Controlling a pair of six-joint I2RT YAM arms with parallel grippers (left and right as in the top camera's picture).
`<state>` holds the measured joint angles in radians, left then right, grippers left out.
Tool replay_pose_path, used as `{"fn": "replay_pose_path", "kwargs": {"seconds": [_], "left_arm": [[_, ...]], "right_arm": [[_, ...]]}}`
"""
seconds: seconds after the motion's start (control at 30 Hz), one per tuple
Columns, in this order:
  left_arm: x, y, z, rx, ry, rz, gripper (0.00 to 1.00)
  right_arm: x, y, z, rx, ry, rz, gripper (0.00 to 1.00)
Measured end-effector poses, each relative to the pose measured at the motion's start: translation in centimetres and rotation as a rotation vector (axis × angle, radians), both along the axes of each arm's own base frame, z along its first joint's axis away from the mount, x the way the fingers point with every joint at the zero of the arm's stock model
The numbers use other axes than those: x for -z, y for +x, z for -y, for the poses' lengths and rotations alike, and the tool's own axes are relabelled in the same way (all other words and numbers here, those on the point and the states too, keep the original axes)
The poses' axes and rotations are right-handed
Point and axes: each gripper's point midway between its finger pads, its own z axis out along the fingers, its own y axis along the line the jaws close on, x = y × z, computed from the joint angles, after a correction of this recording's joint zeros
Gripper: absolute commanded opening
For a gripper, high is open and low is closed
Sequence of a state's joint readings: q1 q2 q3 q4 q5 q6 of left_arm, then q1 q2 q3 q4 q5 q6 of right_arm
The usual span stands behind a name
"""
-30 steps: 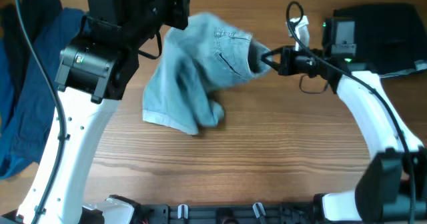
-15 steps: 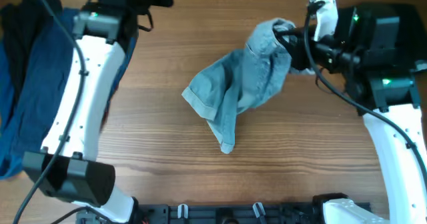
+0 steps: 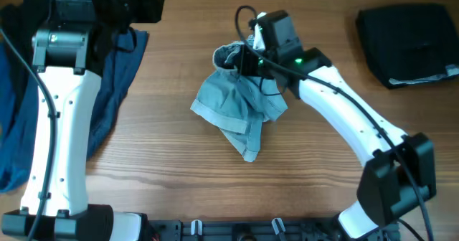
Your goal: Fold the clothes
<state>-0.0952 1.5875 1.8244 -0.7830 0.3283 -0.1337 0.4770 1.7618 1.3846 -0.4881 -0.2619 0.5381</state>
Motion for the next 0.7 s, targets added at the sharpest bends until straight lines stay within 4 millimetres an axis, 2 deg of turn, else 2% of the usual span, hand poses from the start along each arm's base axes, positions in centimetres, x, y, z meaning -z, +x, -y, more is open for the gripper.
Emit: {"fn": "replay_pose_path", "kwargs": {"seconds": [0.03, 0.1, 0.17, 0.23, 0.33, 0.4, 0.43, 0.47, 0.5, 0.6, 0.63, 0.7], "left_arm": [[0.0, 0.0, -0.2, -0.005, 0.000, -0.001, 0.30], [0.0, 0.0, -0.3, -0.006, 0.000, -0.001, 0.30], [0.3, -0.1, -0.3, -0.005, 0.001, -0.014, 0.29], [0.9, -0.6, -0.2, -0.001, 0.002, -0.046, 0.28], [2.2, -1.6, 1.1, 0.028, 0.007, -0.111, 0.27], [3.6, -1.8, 2.5, 0.062, 0.012, -0.158, 0.24], [5.0, -1.9, 3.4, 0.083, 0.020, -0.202, 0.22], [7.4, -2.2, 4.6, 0.110, 0.035, -0.283, 0.20], [9.1, -2.4, 5.3, 0.126, 0.048, -0.340, 0.17], [15.0, -4.0, 5.4, 0.122, 0.114, -0.570, 0.15], [16.5, -4.2, 4.9, 0.108, 0.130, -0.629, 0.19], [17.6, -4.2, 3.8, 0.080, 0.134, -0.670, 0.24]], "right_arm": [[0.2, -0.3, -0.5, -0.013, 0.004, -0.008, 0.67], [0.0, -0.3, -0.7, -0.020, 0.016, -0.006, 0.73], [-0.6, -0.3, -0.7, -0.038, 0.029, 0.008, 0.74], [-2.4, -0.1, 0.2, -0.040, 0.039, 0.051, 0.74], [-5.8, -0.1, 3.4, -0.002, 0.026, 0.117, 0.74], [-6.3, -0.1, 7.9, 0.065, -0.055, 0.113, 0.73], [-5.5, -0.4, 10.3, 0.093, -0.107, 0.074, 0.73], [-4.7, -0.6, 11.9, 0.116, -0.140, 0.039, 0.73], [-4.2, -0.8, 12.4, 0.112, -0.158, 0.023, 0.73], [-1.9, -1.8, 12.1, 0.043, -0.226, -0.039, 0.70], [-1.1, -2.0, 11.9, 0.018, -0.247, -0.056, 0.70], [-0.1, -2.2, 11.9, -0.010, -0.285, -0.068, 0.70]]}}
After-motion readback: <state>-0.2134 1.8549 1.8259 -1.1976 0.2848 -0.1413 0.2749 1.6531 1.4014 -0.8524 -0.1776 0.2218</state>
